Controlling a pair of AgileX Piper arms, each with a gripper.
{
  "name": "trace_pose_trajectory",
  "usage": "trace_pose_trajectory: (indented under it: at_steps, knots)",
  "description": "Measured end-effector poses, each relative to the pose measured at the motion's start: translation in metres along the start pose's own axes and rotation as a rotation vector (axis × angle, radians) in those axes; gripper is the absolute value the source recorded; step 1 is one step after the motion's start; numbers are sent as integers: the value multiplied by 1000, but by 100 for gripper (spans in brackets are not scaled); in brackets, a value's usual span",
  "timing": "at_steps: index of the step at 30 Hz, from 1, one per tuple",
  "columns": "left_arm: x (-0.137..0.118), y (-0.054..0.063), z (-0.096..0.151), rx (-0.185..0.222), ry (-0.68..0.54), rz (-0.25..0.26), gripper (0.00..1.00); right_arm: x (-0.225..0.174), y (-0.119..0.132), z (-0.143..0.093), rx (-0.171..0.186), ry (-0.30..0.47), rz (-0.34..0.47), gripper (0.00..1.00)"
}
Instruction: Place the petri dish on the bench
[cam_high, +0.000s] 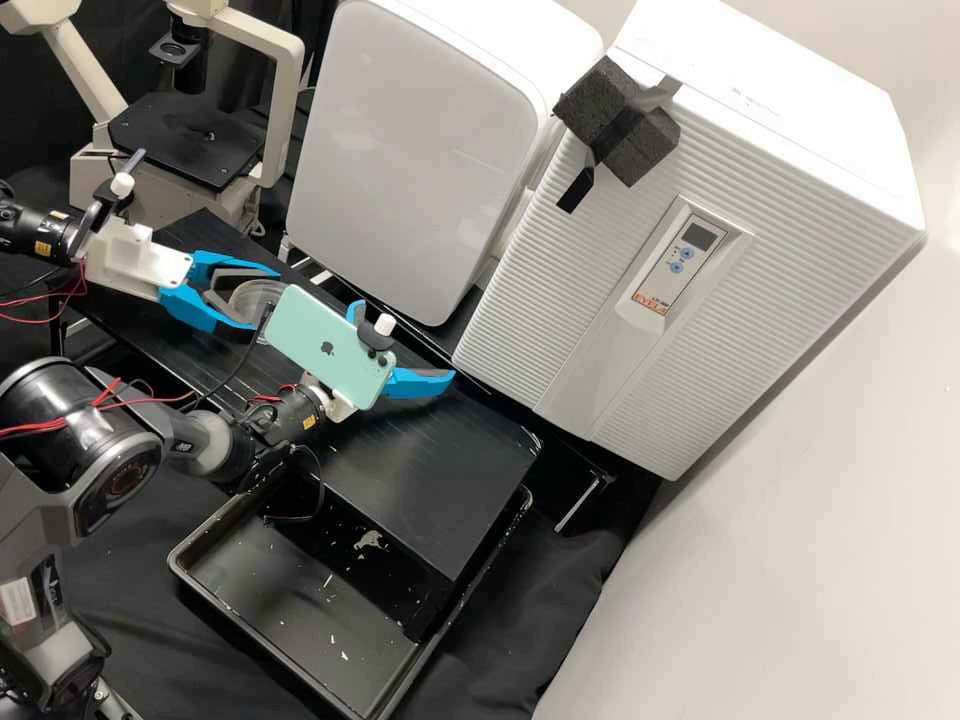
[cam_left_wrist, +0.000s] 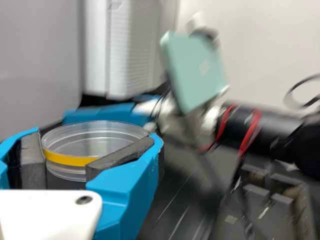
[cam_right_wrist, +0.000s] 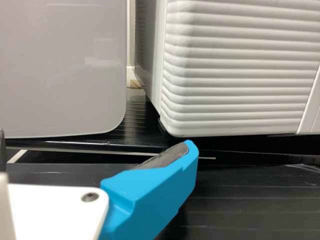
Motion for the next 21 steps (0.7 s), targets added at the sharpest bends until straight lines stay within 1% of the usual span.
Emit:
trace_pose_trajectory:
  at_steps: [3,6,10,15,21]
  knots:
    - [-7,-2,-8,-2,48,-22,0,0,0,0,0,0,0,100]
    - [-13,3,-11,2,65,-7,0,0,0,0,0,0,0,100]
    - [-13,4,-12,0,66,0,0,0,0,0,0,0,0,100]
    - [-9,3,-9,2,55,-4,0,0,0,0,0,0,0,100]
    - [5,4,-1,15,17,-8,0,0,0,0,0,0,0,100]
